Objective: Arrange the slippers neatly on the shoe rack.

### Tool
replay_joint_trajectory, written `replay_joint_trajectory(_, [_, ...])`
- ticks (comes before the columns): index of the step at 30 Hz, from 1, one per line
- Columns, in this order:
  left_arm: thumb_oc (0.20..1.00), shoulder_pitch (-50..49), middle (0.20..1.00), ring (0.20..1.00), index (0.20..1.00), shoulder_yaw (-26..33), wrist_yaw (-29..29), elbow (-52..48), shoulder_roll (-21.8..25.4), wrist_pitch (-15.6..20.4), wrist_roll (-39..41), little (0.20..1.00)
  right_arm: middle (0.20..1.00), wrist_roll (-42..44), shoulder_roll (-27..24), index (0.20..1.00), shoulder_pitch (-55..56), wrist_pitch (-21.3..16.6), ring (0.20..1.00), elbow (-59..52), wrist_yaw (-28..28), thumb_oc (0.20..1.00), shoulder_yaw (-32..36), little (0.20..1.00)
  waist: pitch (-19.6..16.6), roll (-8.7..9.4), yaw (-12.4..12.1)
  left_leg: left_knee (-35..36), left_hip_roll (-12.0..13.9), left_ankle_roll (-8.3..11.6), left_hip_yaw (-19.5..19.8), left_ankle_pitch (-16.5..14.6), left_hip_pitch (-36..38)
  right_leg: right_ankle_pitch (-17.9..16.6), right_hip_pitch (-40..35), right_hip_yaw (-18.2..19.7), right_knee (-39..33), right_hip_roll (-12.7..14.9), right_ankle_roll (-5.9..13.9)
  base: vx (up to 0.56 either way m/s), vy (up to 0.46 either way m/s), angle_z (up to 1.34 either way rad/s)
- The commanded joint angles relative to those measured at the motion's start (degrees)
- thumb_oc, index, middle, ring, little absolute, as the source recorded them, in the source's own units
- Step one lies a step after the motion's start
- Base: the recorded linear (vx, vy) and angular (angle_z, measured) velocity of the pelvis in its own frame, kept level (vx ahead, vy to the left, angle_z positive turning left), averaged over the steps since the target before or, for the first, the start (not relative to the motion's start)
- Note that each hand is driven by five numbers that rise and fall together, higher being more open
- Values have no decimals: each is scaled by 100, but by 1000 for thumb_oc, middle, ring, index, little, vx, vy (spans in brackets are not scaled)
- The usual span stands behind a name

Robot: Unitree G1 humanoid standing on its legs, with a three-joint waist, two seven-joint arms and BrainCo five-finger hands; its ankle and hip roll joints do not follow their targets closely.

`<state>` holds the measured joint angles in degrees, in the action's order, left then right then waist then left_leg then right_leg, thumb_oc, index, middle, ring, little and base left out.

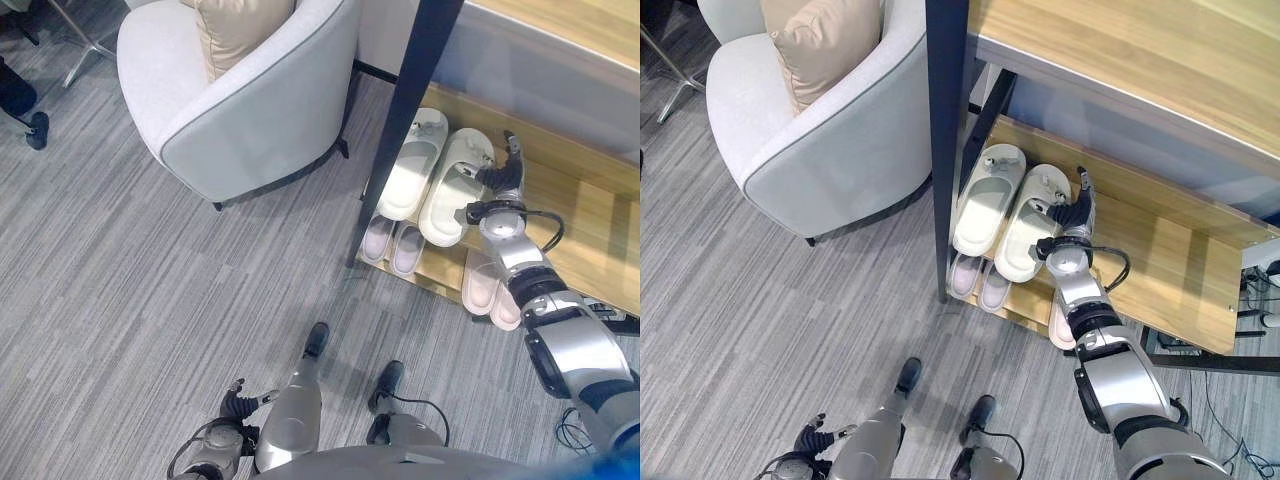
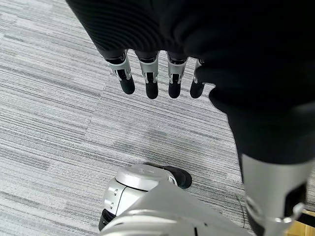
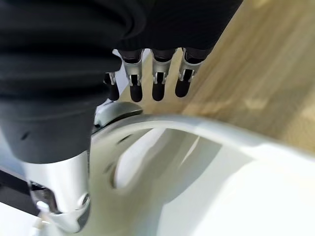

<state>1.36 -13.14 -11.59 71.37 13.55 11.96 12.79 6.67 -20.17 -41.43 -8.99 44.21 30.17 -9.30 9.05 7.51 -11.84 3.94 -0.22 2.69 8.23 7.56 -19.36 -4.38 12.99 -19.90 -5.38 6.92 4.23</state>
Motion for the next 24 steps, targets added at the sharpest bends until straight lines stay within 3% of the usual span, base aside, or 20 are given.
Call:
replay_joint_trajectory(1, [1000, 154, 1000, 1000, 1000, -21, -1, 534, -263, -38, -10, 1000, 1000, 162, -244, 1000, -64, -458, 1000, -116, 201, 1000, 104, 1000, -57, -69, 13, 106, -224, 182, 108, -378, 131, 74, -345, -85, 38, 321, 609, -28, 19, -3])
replay_joint_trajectory(12, [1000, 71, 1000, 1000, 1000, 98, -10, 608, -361, -101, -89, 1000, 1000, 166, -16, 1000, 567, -637, 1000, -620, 166, 1000, 317, 1000, -131, -161, 131, 106, -237, 157, 77, -401, 171, 66, -340, -71, 38, 346, 608, 0, 0, 0])
replay_joint_trajectory(19, [1000, 50, 1000, 1000, 1000, 233, -40, 616, -347, -154, -188, 1000, 1000, 37, 436, 1000, 1268, -647, 1000, -1075, -121, 1000, 52, 1000, -161, -158, 190, 106, -216, 140, 50, -446, 327, 89, -464, -78, 38, 350, 595, 1, -2, -1])
replay_joint_trajectory(24, [1000, 120, 1000, 1000, 1000, 231, -45, 548, -326, -142, -195, 1000, 1000, -4, 465, 1000, 1340, -609, 1000, -1006, -215, 1000, 11, 1000, -168, -154, 204, 106, -215, 135, 62, -439, 345, 93, -481, -93, 38, 344, 583, 0, 0, 0])
